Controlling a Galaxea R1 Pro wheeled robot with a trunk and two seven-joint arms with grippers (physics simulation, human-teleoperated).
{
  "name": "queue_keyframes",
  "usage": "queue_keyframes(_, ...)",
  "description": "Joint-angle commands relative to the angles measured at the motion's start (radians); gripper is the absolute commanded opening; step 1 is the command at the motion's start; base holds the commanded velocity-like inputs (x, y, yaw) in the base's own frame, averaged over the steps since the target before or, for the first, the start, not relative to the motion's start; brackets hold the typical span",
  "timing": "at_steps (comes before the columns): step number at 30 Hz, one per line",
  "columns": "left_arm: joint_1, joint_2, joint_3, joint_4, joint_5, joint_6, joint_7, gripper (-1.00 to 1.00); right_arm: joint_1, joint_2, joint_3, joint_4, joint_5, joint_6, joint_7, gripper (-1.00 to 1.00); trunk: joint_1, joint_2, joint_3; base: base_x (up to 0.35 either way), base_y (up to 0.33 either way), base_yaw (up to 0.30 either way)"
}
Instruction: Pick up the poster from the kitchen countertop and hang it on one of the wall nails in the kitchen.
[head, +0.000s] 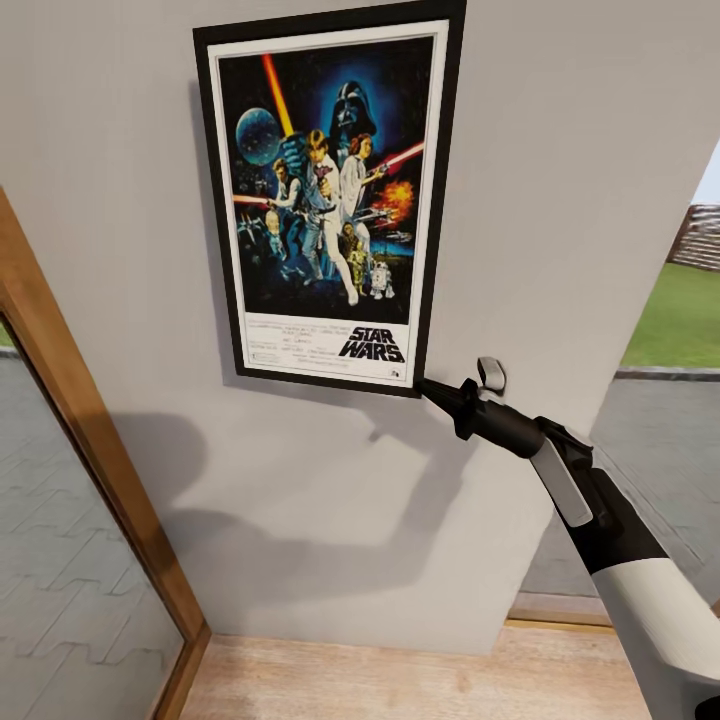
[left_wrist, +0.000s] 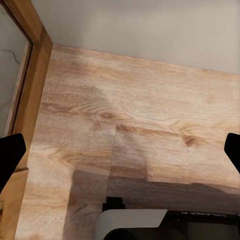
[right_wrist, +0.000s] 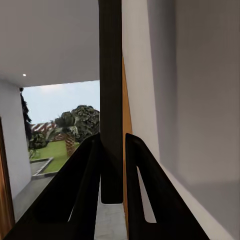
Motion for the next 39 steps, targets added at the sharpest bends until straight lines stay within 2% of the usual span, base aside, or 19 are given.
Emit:
queue_keyframes(1,0.0,0.0,0.002,-0.003,0.002,0.007,-0.006,1.0,-0.001,-0.001,0.002,0.001,-0.013,0.014,0.005,-1.0,0.001,-0.002,-0.002,0.0,0.016,0.0)
queue_keyframes(39,0.0,0.0,0.002,-0.004,0.002,0.007,-0.006,1.0,-0.001,-0.001,0.003,0.002,-0.012,0.014,0.005,-1.0,0.001,-0.002,-0.002,0.0,0.038,0.0)
